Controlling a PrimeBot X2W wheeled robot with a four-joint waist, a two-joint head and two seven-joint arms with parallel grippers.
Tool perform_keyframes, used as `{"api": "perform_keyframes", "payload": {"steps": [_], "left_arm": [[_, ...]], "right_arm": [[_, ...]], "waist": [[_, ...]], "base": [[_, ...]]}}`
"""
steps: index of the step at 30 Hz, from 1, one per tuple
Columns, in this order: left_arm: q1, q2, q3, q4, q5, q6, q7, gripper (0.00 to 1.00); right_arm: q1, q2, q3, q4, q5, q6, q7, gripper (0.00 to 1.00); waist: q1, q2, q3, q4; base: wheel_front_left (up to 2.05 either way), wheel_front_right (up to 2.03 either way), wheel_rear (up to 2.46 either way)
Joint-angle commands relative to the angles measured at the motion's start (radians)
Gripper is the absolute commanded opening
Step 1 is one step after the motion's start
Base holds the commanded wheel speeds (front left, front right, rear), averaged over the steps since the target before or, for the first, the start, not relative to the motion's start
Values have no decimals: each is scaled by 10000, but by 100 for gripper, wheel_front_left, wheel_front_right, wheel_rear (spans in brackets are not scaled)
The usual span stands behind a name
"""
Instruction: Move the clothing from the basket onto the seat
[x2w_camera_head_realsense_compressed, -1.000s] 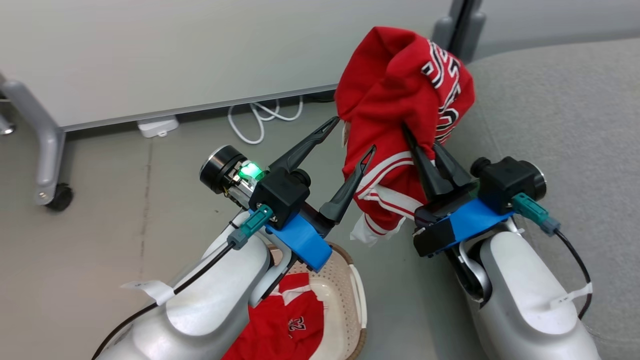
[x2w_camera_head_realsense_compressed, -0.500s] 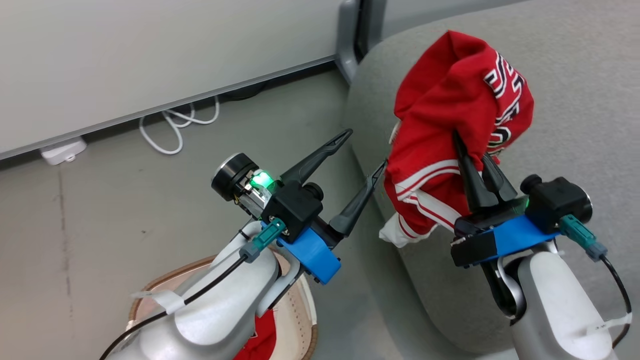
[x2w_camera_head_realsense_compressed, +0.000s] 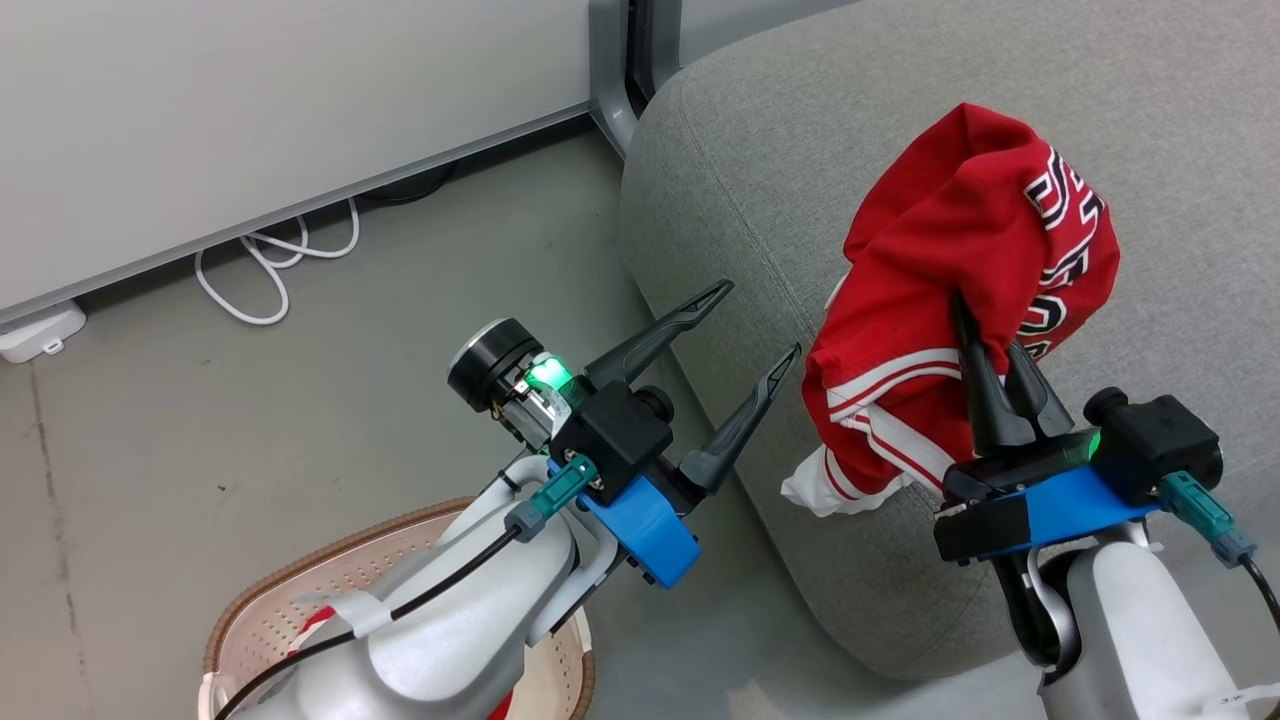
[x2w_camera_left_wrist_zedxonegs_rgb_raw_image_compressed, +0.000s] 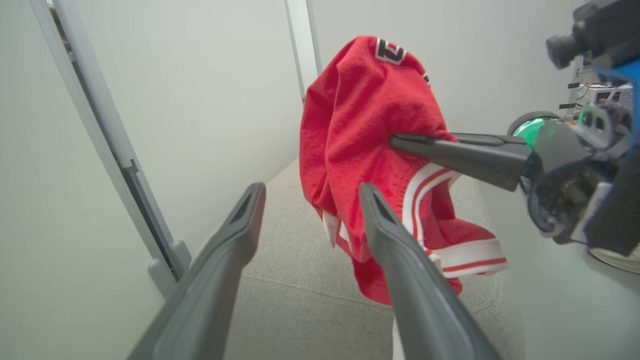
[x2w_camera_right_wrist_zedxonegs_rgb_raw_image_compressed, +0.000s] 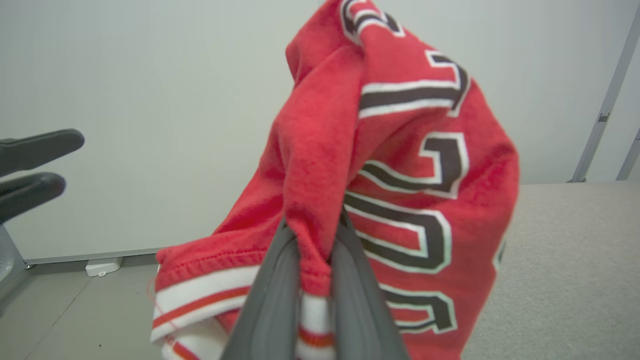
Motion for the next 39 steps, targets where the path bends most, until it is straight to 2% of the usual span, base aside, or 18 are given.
{"api": "perform_keyframes", "payload": {"steps": [1, 11, 19, 26, 27, 30, 33, 34, 36, 39], "left_arm": [[-114, -2, 3, 22, -7, -45, -31, 100], [-384, 99, -4, -112, 66, 4, 19, 100], [-1219, 405, 15, -582, 398, -48, 353, 100], [-2207, 731, 62, -1115, 830, -86, 703, 100], [-2207, 731, 62, -1115, 830, -86, 703, 100], [-2559, 871, 99, -1348, 967, -82, 841, 100], [-2880, 1105, 130, -1595, 1108, -79, 999, 100], [-2880, 1105, 130, -1595, 1108, -79, 999, 100], [-3025, 1288, 125, -1725, 1193, -112, 1117, 100], [-3111, 1348, 72, -1789, 1252, -139, 1135, 100]], "right_arm": [[99, 61, -53, -107, -75, 5, -7, 0], [-907, 157, -499, -555, -114, 5, -5, 0], [-3221, -298, -1711, -1345, -168, 5, -5, 0], [-5605, -1343, -3429, -1717, -50, 5, -5, 0], [-5605, -1343, -3429, -1717, -50, 5, -5, 0], [-6350, -1993, -4090, -1539, -96, 5, -3, 0], [-7105, -2739, -4773, -790, 62, 5, -3, 0], [-7105, -2739, -4773, -790, 62, 5, -3, 0], [-7401, -3102, -5081, -36, 113, 5, -3, 0], [-7414, -3200, -5337, 730, 87, 5, -5, 0]], "waist": [[0, -1, 4, 9], [0, -1, 543, 272], [0, -1, 2430, 603], [0, -1, 4430, 784], [0, -1, 4430, 784], [0, -1, 5177, 792], [0, -1, 5958, 673], [0, -1, 5958, 673], [0, -1, 6361, 572], [0, -1, 6562, 546]], "base": [[0, 0, 0], [0, 0, 0], [0, 0, 0], [0, 0, 0], [0, 0, 0], [0, 0, 0], [0, 0, 0], [0, 0, 0], [0, 0, 0], [0, 0, 0]]}}
